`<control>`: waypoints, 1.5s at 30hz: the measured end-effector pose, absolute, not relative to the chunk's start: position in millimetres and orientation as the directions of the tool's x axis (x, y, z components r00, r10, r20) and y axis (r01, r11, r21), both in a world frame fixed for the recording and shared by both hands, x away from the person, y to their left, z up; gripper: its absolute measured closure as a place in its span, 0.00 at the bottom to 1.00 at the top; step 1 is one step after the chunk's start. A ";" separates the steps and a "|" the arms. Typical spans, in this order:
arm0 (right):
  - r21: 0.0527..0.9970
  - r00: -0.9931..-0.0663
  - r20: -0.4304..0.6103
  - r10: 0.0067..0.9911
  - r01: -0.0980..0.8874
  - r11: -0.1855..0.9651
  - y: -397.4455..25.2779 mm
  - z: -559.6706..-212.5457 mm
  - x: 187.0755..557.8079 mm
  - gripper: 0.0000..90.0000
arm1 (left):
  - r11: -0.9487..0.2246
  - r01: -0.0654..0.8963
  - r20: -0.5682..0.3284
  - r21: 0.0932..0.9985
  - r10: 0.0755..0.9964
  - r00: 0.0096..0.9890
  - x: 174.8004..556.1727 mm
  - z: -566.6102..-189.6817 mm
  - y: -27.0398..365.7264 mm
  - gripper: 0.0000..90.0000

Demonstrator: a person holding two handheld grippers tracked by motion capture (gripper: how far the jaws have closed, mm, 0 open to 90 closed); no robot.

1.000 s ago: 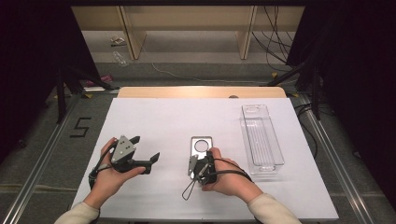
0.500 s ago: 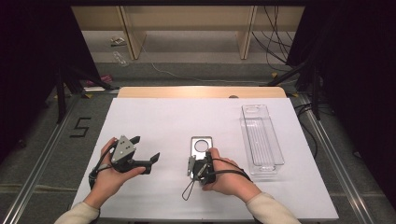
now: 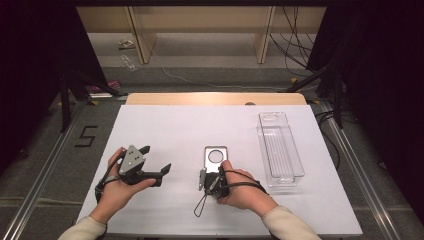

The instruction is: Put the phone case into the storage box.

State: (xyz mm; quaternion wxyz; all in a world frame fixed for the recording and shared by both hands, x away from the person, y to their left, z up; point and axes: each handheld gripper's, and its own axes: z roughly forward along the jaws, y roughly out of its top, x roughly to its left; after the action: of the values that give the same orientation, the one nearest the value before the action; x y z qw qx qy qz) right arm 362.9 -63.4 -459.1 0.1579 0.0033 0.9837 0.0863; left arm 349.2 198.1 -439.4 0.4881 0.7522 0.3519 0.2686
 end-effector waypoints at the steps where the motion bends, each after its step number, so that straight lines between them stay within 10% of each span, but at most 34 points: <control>1: 0.172 -0.950 -0.309 0.034 -0.021 0.985 -63.3 -459.3 362.9 0.61 | -0.276 0.267 0.061 0.923 0.792 0.608 349.2 -439.4 198.1 0.09; 45: 0.145 -0.974 -0.228 0.007 -0.027 0.989 -59.5 -459.7 360.0 0.97 | -0.277 0.267 0.062 0.923 0.791 0.608 349.3 -439.5 198.2 0.09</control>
State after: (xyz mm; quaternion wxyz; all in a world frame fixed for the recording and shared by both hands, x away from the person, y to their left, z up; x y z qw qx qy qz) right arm 360.0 -59.5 -459.7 0.1145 -0.0053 0.9906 0.0740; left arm 349.3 198.2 -439.5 0.4876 0.7525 0.3516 0.2689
